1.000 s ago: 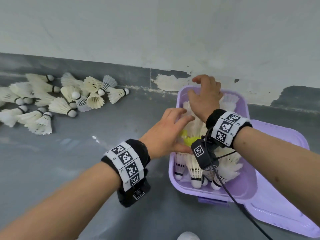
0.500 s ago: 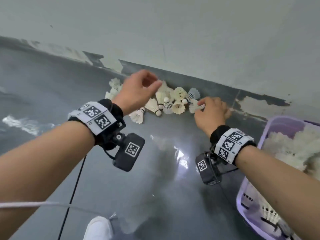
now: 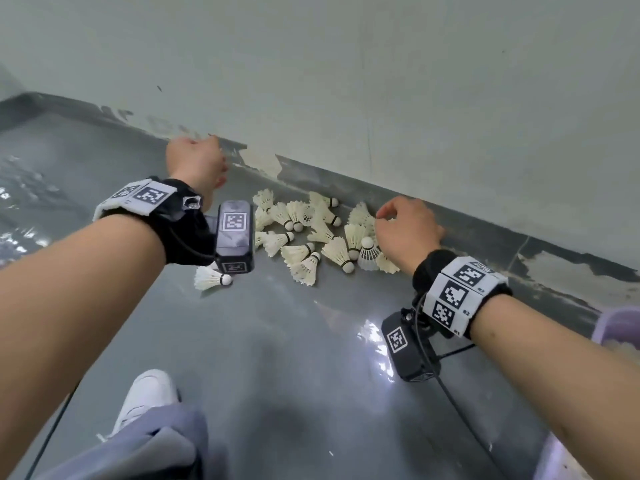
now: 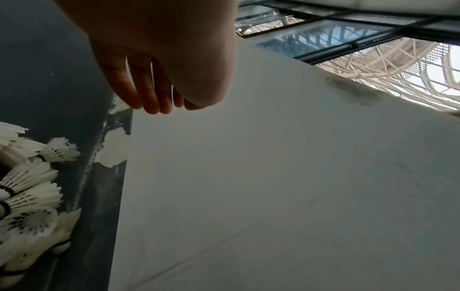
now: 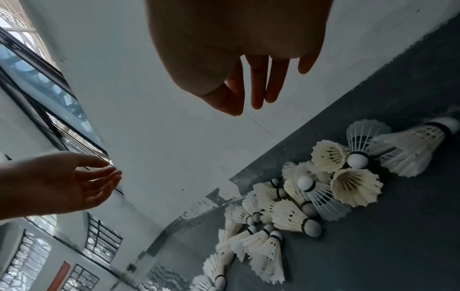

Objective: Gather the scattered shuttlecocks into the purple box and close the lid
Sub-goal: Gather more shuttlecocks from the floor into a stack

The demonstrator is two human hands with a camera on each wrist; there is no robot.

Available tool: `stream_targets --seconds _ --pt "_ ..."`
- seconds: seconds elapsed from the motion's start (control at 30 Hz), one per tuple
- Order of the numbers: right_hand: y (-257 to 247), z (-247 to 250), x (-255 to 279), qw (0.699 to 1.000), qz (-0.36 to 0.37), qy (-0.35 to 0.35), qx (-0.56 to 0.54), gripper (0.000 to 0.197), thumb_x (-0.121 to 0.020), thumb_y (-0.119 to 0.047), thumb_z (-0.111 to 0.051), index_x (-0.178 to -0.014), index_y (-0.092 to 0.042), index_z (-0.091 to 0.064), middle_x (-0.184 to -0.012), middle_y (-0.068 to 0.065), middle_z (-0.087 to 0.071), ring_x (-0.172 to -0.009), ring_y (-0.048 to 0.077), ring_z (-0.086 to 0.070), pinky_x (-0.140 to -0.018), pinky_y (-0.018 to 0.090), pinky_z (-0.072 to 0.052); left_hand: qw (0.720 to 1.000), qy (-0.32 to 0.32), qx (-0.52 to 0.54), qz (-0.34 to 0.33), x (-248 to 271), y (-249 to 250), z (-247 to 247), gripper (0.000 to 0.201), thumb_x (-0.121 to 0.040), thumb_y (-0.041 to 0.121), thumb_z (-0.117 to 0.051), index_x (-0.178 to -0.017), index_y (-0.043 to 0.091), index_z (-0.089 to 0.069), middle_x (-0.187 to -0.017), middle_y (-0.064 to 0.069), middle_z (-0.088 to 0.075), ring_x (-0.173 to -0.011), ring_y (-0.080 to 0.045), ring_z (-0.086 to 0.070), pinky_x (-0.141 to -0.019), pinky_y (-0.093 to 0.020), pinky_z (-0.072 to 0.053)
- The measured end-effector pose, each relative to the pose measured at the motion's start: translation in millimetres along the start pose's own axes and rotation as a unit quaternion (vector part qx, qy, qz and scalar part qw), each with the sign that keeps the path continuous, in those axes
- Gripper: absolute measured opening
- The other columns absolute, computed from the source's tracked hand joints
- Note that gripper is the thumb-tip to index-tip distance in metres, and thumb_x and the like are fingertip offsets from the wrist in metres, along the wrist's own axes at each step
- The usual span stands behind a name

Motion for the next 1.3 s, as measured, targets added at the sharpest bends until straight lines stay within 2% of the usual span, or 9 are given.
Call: stream_targets --seconds 0.1,0.2,0.37,0.53,0.6,0.77,1.03,1.1,1.3 --pt "0 -22 -10 0.999 -0.011 -0.027 0.035 0.022 -0.086 -0.017 -0.048 -0.103 -0.025 -0.06 -0.125 0.004 -0.051 -0.121 0.028 -0.044 -0.099 0.04 -0.031 0.998 0.009 0.038 0.04 -40 -18 8 0.021 -0.095 0.007 -0.04 -0.079 0.009 -0.054 -0.077 -0.002 -0.059 -0.061 -0.011 -0.056 -0.06 -0.023 -0.051" --pt "-2 -48 -26 0.995 -0.013 -0.042 0.085 0.021 -0.086 -0.018 -0.048 -0.102 -0.023 -0.061 -0.12 0.007 -0.052 -0.116 0.031 -0.048 -0.097 0.038 -0.035 0.995 -0.039 -0.083 -0.032 -78 -41 6 0.021 -0.094 0.014 -0.042 -0.102 0.005 -0.06 -0.083 -0.004 -0.063 -0.067 -0.015 -0.061 -0.065 -0.028 -0.054" --pt "-37 -120 -68 0.988 0.019 -0.08 0.133 0.021 -0.086 -0.014 -0.05 -0.103 -0.017 -0.062 -0.114 0.009 -0.053 -0.107 0.028 -0.052 -0.09 0.033 -0.041 0.902 -0.219 -0.322 -0.185 -134 -110 -7 0.014 -0.095 0.023 -0.053 -0.104 0.013 -0.056 -0.094 0.0 -0.058 -0.087 -0.017 -0.055 -0.077 -0.028 -0.045" --pt "-99 -197 -98 0.981 0.053 -0.122 0.143 0.021 -0.088 -0.014 -0.05 -0.106 -0.015 -0.061 -0.11 0.005 -0.051 -0.095 0.02 -0.049 -0.083 0.026 -0.038 0.942 -0.204 -0.266 -0.002 -193 -194 -10 0.014 -0.081 0.02 -0.051 -0.069 0.014 -0.054 -0.069 -0.009 -0.054 -0.066 -0.025 -0.049 -0.064 -0.029 -0.043" --pt "-116 -225 -102 0.979 0.058 -0.141 0.139 0.02 -0.09 -0.014 -0.049 -0.106 -0.016 -0.06 -0.107 0.0 -0.045 -0.095 0.017 -0.046 -0.082 0.024 -0.035 0.916 -0.243 -0.313 0.065 -209 -225 -14 0.022 -0.084 0.019 -0.051 -0.065 0.009 -0.047 -0.063 -0.009 -0.047 -0.061 -0.025 -0.045 -0.058 -0.028 -0.039" --pt "-127 -271 -90 0.955 0.051 -0.221 0.192 0.024 -0.09 -0.017 -0.048 -0.113 -0.017 -0.056 -0.113 0.0 -0.043 -0.105 0.018 -0.045 -0.088 0.024 -0.035 0.84 -0.314 -0.424 0.128 -242 -274 -14 0.041 -0.075 0.042 -0.059 -0.096 0.007 -0.061 -0.108 -0.017 -0.061 -0.104 -0.037 -0.057 -0.092 -0.039 -0.049" --pt "-157 -288 -91 0.921 0.034 -0.28 0.267 0.032 -0.088 -0.018 -0.05 -0.119 -0.018 -0.052 -0.122 0.004 -0.046 -0.11 0.023 -0.05 -0.095 0.036 -0.044 0.813 -0.384 -0.414 0.142 -259 -287 -10 0.03 -0.093 0.018 -0.049 -0.066 0.007 -0.046 -0.077 -0.009 -0.052 -0.065 -0.023 -0.048 -0.066 -0.03 -0.037" --pt "-165 -287 -97 0.913 0.058 -0.287 0.284 0.033 -0.087 -0.018 -0.049 -0.12 -0.019 -0.051 -0.124 0.005 -0.046 -0.112 0.024 -0.05 -0.092 0.034 -0.045 0.805 -0.386 -0.428 0.139 -257 -289 -6 0.028 -0.095 0.023 -0.045 -0.077 0.003 -0.054 -0.079 -0.011 -0.055 -0.062 -0.02 -0.049 -0.07 -0.031 -0.04" --pt "-173 -299 -115 0.909 0.076 -0.303 0.275 0.032 -0.091 -0.019 -0.05 -0.123 -0.017 -0.049 -0.124 0.004 -0.048 -0.101 0.019 -0.049 -0.084 0.029 -0.042 0.805 -0.414 -0.374 0.202 -235 -300 12 0.06 -0.098 0.044 -0.045 -0.135 -0.003 -0.044 -0.14 -0.021 -0.046 -0.124 -0.037 -0.049 -0.103 -0.042 -0.042"
Point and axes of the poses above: each hand's wrist, its own x-axis away from the middle knuckle, its own z-axis out of the back of the hand, y = z × x, the point moved 3 cm from there along -x, towards the middle knuckle
